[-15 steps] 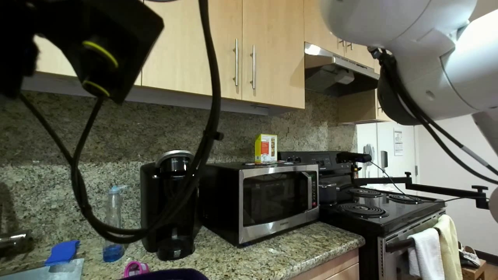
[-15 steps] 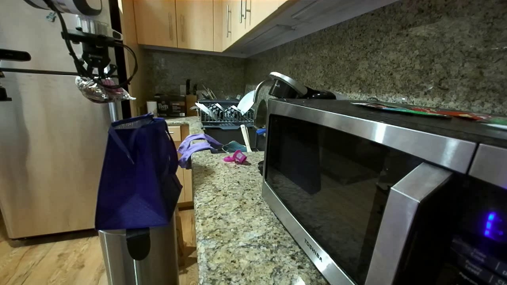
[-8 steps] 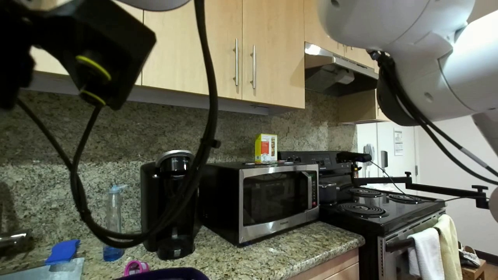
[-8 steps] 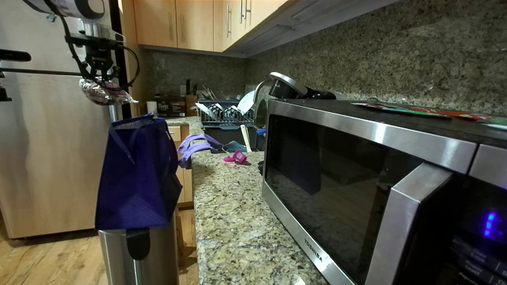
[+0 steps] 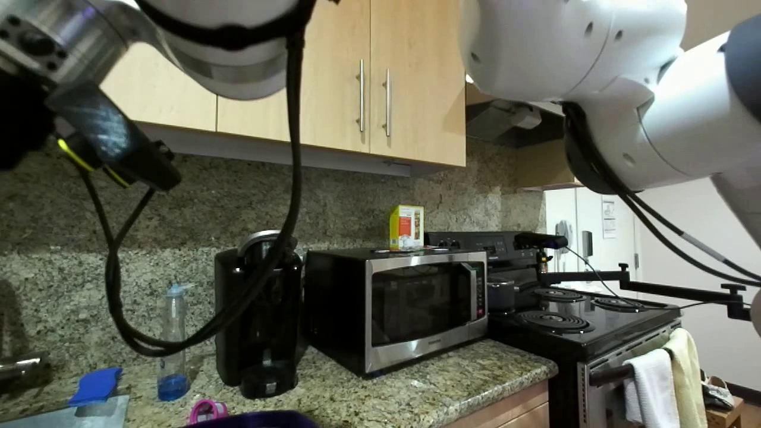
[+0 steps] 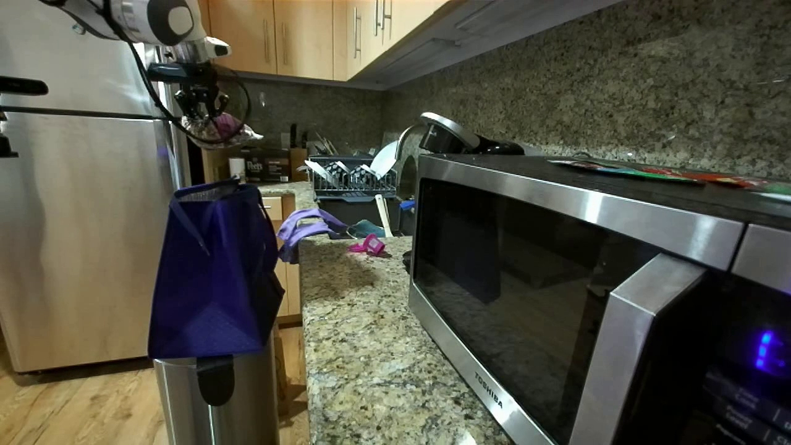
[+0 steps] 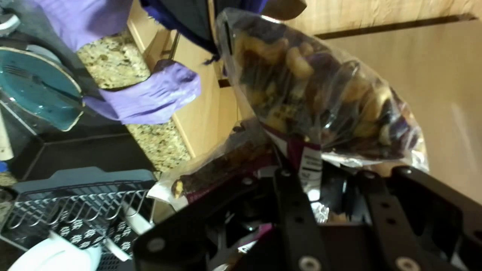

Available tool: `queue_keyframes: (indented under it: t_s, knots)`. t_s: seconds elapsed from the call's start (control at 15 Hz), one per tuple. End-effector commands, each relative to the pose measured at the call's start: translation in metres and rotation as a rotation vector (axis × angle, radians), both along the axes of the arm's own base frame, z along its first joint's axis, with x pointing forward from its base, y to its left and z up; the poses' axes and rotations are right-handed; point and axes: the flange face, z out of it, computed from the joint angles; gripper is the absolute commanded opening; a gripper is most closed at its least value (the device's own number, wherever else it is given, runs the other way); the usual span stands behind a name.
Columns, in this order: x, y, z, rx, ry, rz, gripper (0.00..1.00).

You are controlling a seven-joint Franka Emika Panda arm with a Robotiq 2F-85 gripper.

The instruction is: Put the packet on the counter in the bag

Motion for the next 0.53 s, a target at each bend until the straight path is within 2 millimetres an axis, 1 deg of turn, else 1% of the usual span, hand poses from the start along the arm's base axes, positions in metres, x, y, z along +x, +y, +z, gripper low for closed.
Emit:
queue_keyframes:
  t_s: [0.0,0.07,0.2,0.27,0.47]
  knots:
    - [0.005,-0.033,0.010,0.067,-0.057,-0.111,0.07]
    - [0.007,-0.041,0.008,0.065,-0.069,-0.129,0.07]
    - [0.003,-0.058,0.005,0.059,-0.063,-0.164,0.07]
    - [-0.005,-0.065,0.003,0.039,-0.047,-0.176,0.07]
    - [-0.026,-0.079,0.001,0.008,-0.042,-0.197,0.07]
